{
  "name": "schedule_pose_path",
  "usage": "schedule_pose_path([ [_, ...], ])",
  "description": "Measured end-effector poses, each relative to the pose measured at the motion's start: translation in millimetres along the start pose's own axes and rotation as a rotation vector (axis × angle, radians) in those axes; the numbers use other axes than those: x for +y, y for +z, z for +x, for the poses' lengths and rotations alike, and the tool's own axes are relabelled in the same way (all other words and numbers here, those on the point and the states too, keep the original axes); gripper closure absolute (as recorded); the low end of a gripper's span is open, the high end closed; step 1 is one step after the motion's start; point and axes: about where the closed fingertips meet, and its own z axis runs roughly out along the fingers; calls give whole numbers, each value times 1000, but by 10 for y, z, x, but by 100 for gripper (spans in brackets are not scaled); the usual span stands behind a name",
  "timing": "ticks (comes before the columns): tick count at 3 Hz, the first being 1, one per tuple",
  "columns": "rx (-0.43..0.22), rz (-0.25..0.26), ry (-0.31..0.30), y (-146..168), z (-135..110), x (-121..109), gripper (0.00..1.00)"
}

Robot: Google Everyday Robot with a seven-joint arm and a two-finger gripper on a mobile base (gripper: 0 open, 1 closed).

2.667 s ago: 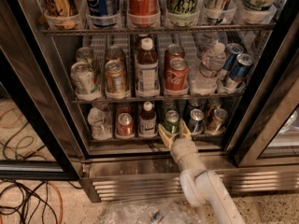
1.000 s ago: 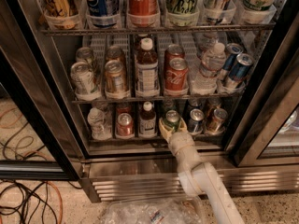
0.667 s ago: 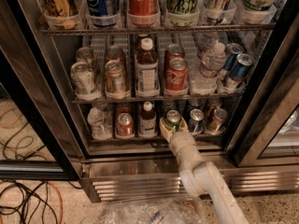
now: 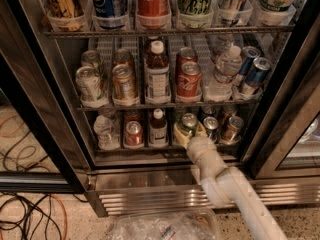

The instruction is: Pick green can from bottom shelf of fridge

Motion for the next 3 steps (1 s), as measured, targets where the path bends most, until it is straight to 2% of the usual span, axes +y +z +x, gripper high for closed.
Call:
schedule_pose_path([
  [1,22,-81,-19,-71,-226,-5,100],
  [3,78,-289,8,-382,-538,115,100],
])
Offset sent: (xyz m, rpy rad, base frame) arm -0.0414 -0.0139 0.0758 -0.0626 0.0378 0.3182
